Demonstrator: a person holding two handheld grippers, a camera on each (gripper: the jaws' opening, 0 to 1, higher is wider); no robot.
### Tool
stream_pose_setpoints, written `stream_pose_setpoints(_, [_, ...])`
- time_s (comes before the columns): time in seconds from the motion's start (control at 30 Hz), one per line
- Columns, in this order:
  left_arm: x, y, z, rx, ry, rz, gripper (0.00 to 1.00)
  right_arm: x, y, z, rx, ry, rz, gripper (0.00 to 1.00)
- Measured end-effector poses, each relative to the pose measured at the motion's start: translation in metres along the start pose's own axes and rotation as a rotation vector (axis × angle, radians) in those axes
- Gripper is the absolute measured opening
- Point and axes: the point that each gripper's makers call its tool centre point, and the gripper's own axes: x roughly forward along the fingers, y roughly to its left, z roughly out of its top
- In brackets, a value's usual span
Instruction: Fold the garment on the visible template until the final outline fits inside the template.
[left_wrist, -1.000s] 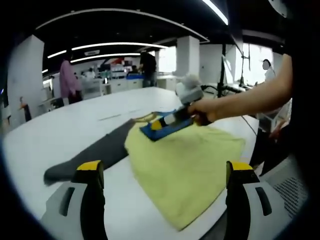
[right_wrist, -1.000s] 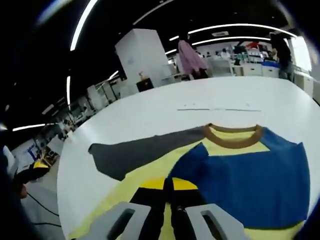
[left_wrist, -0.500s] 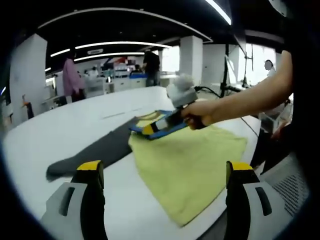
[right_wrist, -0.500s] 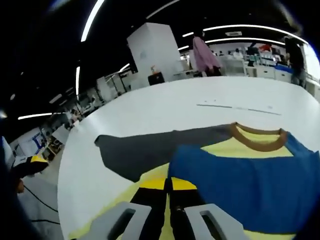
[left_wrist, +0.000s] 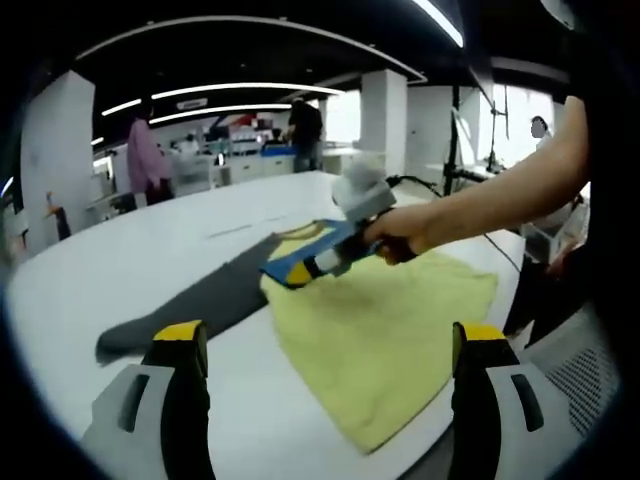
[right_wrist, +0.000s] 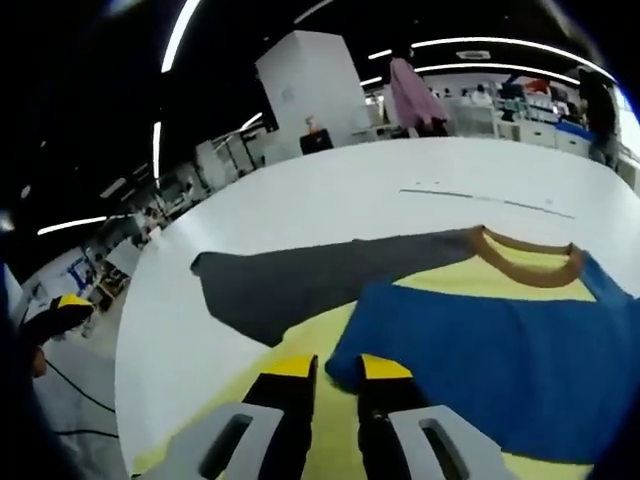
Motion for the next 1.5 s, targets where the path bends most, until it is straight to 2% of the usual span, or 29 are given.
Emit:
stream_pose_setpoints(0.13, [0.002, 0.000, 0.002, 0.005, -0.003, -0.002, 0.99, -0.008, -0.009, 0.009, -0.049, -0.026, -0.023, 0.27])
stream_pose_setpoints(0.4, [0.004, -0.002, 0.006, 0.010, -0.019, -0.002, 0.99, -0.031, -0.033, 0.014, -0.071, -0.044, -0.068, 0.49])
stream_pose_setpoints(0.63, [0.008, -0.004, 0.007, 0.020, -0.015, -0.008, 0.99, -0.059, -0.057, 0.017, -0.055, -0.068, -0.111, 0.68])
stream_pose_setpoints(0.8, [0.010, -0.007, 0.010, 0.023, -0.020, -0.014, 0.99, -0.078, -0.072, 0.014, -0.041, -0.067, -0.135, 0.76])
stream_pose_setpoints(1.1, [0.012, -0.011, 0.011, 0.028, -0.018, -0.019, 0.99, -0.108, -0.103, -0.001, -0.017, -0.060, -0.178, 0.81])
stream_pose_setpoints(1.5, [0.013, -0.013, 0.011, 0.037, -0.011, -0.022, 0.99, -0.151, -0.148, -0.022, -0.012, -0.046, -0.267, 0.77])
